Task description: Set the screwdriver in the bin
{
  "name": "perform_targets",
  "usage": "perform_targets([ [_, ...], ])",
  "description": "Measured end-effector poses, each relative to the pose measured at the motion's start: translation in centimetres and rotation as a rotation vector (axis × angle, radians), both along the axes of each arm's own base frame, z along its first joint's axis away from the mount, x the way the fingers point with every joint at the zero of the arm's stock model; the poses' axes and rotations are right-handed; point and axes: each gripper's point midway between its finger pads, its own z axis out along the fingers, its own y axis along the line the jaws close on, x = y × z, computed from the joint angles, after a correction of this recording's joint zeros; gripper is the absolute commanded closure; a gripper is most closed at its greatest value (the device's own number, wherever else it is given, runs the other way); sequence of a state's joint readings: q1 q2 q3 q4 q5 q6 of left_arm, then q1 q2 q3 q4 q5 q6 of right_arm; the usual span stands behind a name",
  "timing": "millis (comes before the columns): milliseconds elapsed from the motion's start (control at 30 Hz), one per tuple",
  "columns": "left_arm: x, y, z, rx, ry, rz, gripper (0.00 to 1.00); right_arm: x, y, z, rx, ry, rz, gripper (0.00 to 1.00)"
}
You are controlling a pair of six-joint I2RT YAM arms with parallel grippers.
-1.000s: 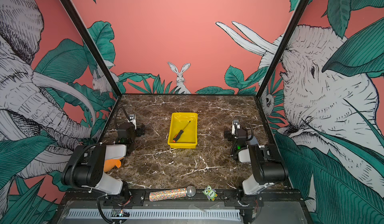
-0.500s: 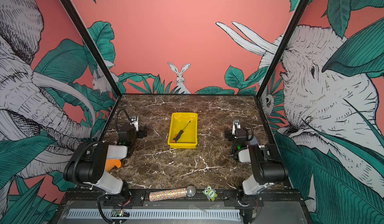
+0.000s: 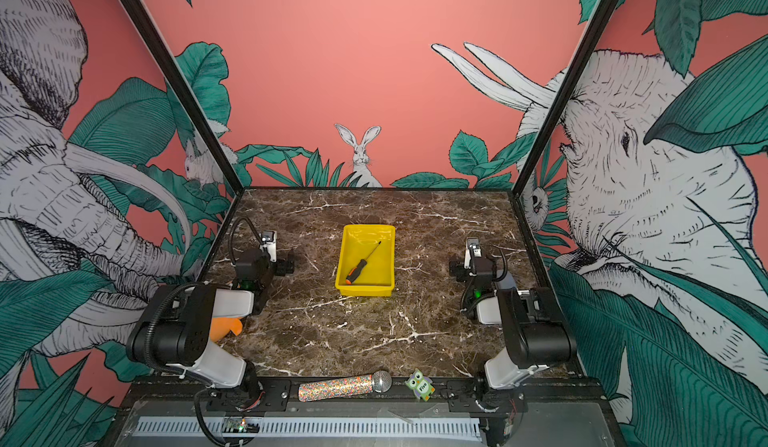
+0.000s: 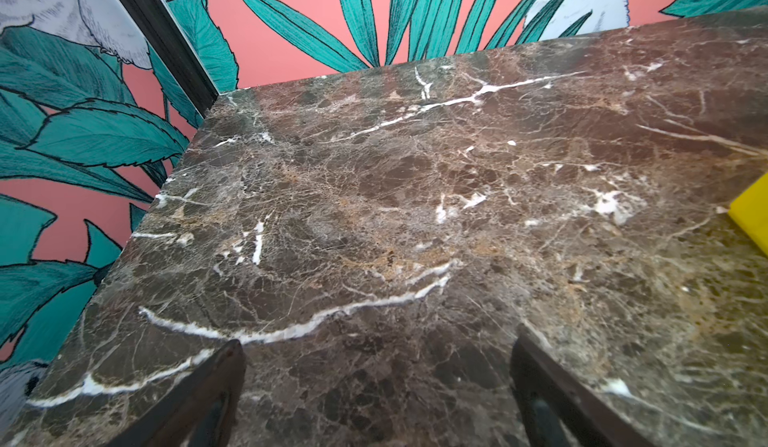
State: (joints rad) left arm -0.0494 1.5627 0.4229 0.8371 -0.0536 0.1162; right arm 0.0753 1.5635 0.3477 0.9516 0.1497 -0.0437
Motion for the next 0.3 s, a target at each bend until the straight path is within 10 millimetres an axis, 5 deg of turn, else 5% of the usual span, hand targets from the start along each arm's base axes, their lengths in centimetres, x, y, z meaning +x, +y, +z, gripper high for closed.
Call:
perform_targets([
  [300,0.0,-0.16,0.0,-0.004,0.0,-0.009,0.0,0.0,0.01,0.0,0.004,0.0,-0.001,0.01],
])
